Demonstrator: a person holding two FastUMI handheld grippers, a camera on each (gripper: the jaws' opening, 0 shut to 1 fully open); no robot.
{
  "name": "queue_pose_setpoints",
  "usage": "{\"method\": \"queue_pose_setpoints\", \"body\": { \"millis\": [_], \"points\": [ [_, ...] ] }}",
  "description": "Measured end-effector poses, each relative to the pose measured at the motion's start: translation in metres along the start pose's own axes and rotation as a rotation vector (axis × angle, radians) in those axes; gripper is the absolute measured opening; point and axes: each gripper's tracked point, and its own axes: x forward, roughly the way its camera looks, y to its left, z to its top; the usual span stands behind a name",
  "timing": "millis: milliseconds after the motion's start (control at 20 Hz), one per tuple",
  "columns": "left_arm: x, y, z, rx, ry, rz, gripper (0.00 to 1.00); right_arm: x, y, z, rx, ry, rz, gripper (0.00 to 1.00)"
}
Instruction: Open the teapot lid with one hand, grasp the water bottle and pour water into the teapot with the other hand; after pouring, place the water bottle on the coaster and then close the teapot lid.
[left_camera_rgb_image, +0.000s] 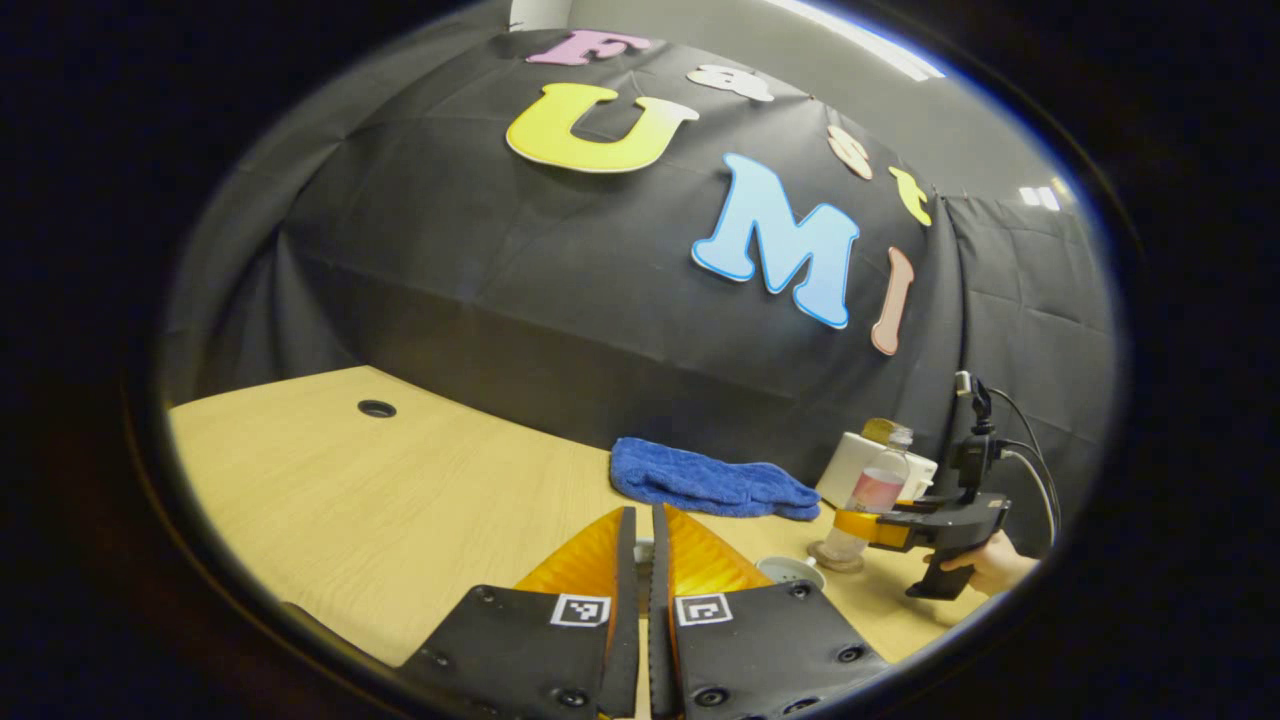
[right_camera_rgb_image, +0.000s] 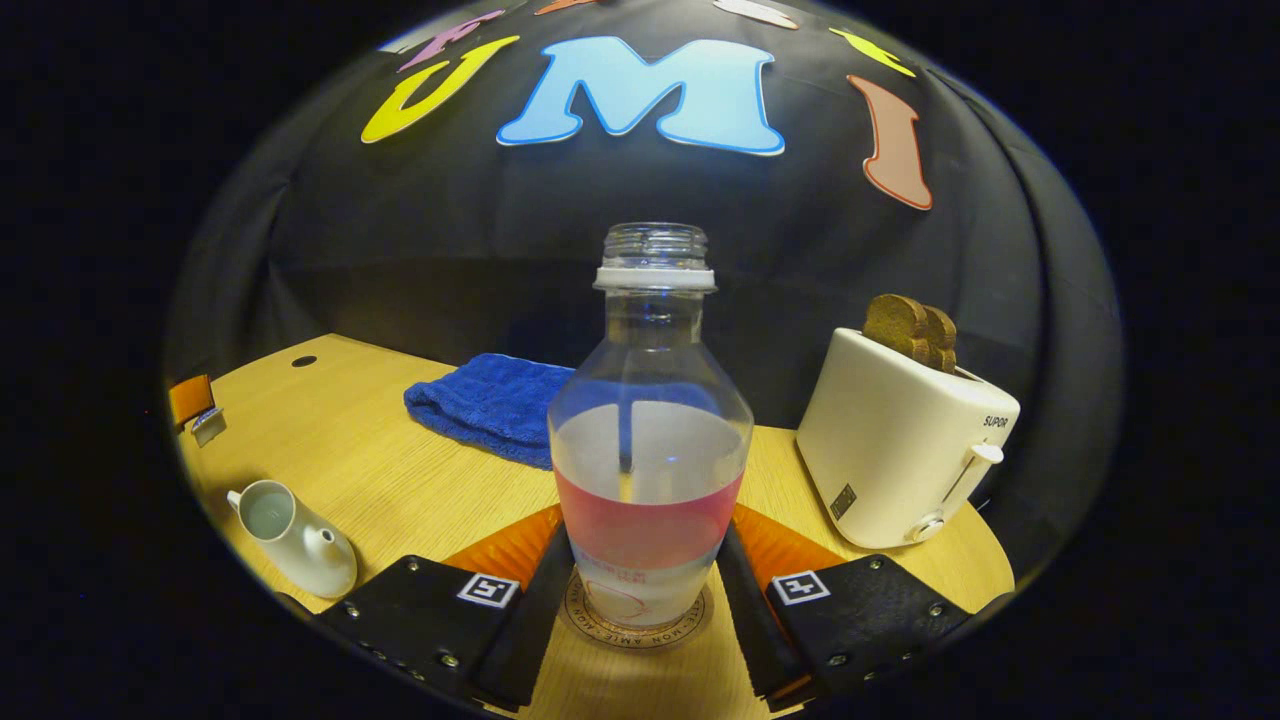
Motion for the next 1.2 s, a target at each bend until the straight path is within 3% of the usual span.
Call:
{"method": "queue_pose_setpoints", "body": {
  "millis": [400, 500, 600, 650, 900, 1200],
  "points": [
    [-0.001, 0.002, 0.004, 0.011, -0.012, 0.005, 0.1, -0.003, -0.004, -0.002, 0.079, 0.018, 0.005, 0.78],
    [-0.002, 0.003, 0.006, 0.01, -0.018, 0.005, 0.12, -0.007, -0.004, 0.002, 0.076, 0.007, 0.001, 0.82],
    [-0.002, 0.0, 0.006, 0.01, -0.019, 0.0, 0.1, -0.012, -0.004, 0.006, 0.07, -0.004, -0.003, 0.97],
    [-0.002, -0.001, 0.007, 0.008, -0.018, -0.004, 0.1, -0.014, -0.005, 0.008, 0.069, -0.007, -0.009, 0.99],
    [-0.003, -0.011, 0.007, 0.017, -0.017, -0.029, 0.12, -0.04, -0.007, 0.015, 0.109, -0.036, -0.022, 0.98],
    [-0.005, -0.054, 0.013, 0.149, -0.009, -0.091, 0.11, -0.091, 0.003, 0.01, 0.1, -0.102, 0.016, 0.98]
  ]
}}
